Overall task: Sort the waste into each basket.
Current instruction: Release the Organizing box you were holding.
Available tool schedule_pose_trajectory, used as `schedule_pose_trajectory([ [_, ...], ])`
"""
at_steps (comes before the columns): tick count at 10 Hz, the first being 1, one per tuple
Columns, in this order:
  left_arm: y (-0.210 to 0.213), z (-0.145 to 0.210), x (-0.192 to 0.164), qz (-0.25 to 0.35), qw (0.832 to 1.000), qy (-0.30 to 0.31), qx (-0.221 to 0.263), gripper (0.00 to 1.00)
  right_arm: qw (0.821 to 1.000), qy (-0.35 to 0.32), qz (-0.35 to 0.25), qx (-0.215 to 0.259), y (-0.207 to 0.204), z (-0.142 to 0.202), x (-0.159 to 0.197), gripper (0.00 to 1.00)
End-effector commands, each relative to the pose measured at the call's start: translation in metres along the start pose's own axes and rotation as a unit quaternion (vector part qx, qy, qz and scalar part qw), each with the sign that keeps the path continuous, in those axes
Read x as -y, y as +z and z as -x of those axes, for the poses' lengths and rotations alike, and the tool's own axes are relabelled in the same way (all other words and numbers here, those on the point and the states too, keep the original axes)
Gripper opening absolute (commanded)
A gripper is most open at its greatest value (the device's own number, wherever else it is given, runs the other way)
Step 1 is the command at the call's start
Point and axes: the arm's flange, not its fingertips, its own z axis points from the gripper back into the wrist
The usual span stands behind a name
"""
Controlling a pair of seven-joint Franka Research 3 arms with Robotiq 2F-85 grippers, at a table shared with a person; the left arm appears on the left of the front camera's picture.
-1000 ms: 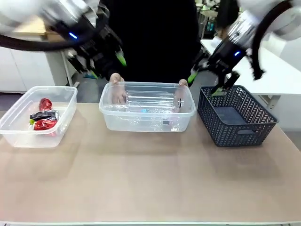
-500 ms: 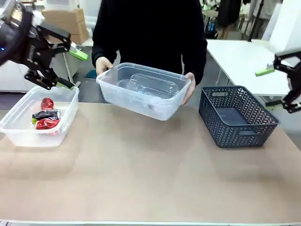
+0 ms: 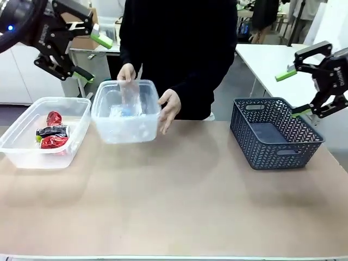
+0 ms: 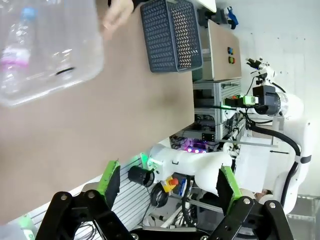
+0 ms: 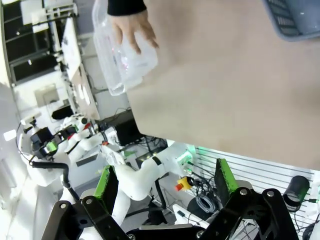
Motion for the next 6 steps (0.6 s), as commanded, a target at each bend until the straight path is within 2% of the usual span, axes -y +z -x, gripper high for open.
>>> schedule_pose_trajectory([
  [1, -0.0002, -0.0006, -0.0059, 0.012, 1.000, 0.005, -0.001, 1.00, 1.000, 0.009, -0.015, -0.004, 0.0046, -0.0033, 0.0029, 1.00],
  [6, -0.0002, -0.0006, -0.0059, 0.012, 1.000, 0.005, -0.001, 1.00, 1.000, 0.009, -0.015, -0.004, 0.0046, -0.0033, 0.0029, 1.00],
])
